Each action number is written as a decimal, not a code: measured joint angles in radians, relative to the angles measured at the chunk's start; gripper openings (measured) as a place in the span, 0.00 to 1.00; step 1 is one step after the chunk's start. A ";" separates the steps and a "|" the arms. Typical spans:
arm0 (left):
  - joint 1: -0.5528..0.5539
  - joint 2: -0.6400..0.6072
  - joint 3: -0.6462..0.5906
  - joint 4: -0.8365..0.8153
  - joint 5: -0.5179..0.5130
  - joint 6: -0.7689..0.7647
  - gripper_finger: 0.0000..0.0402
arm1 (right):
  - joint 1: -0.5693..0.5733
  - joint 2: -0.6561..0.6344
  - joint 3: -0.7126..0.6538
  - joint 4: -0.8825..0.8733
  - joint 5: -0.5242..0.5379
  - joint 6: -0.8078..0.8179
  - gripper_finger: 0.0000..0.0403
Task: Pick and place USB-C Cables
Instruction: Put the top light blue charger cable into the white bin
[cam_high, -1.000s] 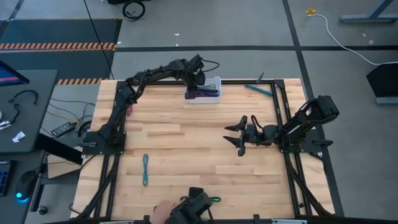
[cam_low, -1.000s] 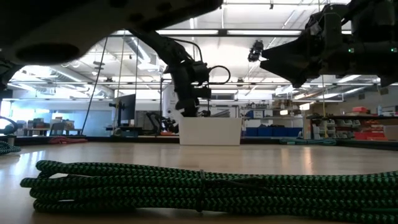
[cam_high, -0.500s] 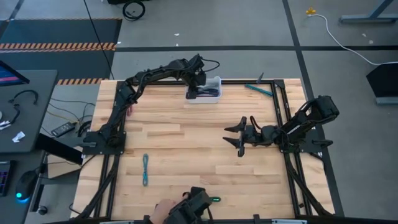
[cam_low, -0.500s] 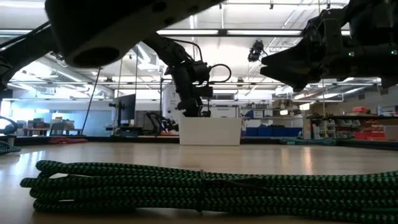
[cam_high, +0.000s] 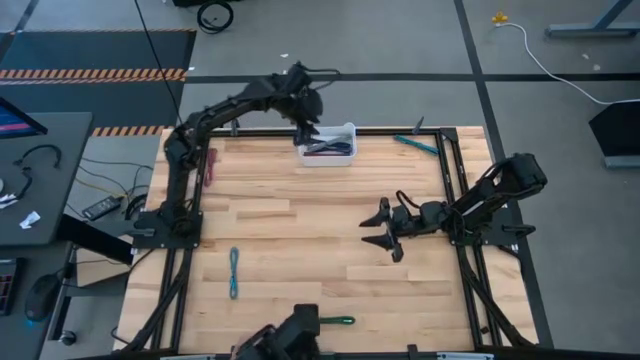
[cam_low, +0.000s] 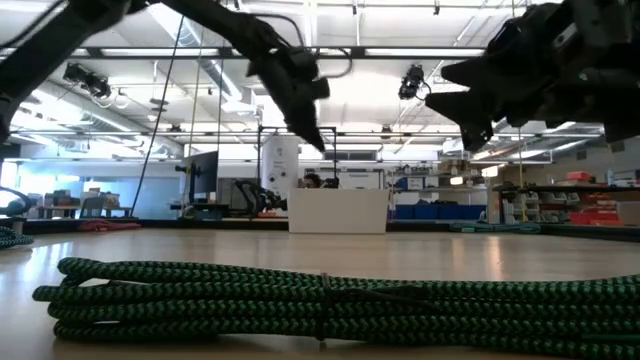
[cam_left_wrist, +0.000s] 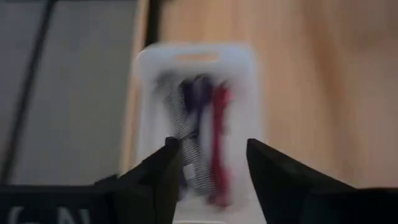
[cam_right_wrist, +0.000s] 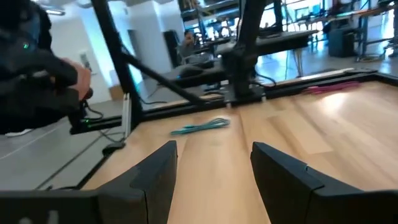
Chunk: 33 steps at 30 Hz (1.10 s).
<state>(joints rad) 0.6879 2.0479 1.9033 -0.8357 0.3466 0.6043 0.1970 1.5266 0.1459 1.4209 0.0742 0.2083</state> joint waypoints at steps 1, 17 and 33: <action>0.007 -0.027 -0.032 0.007 0.052 -0.017 0.43 | 0.004 -0.011 0.000 -0.023 -0.005 0.004 0.52; -0.174 -0.586 -1.085 1.173 0.041 -0.440 0.14 | 0.030 -0.312 0.350 -1.600 0.069 0.318 0.45; -0.559 -0.603 -1.455 1.770 -0.249 -0.462 0.11 | -0.307 -0.290 0.732 -2.474 0.114 0.252 0.41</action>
<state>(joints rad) 0.1286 1.4448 0.4480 0.9343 0.0974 0.1422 -0.1095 1.2362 0.8780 -1.0535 0.1885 0.4608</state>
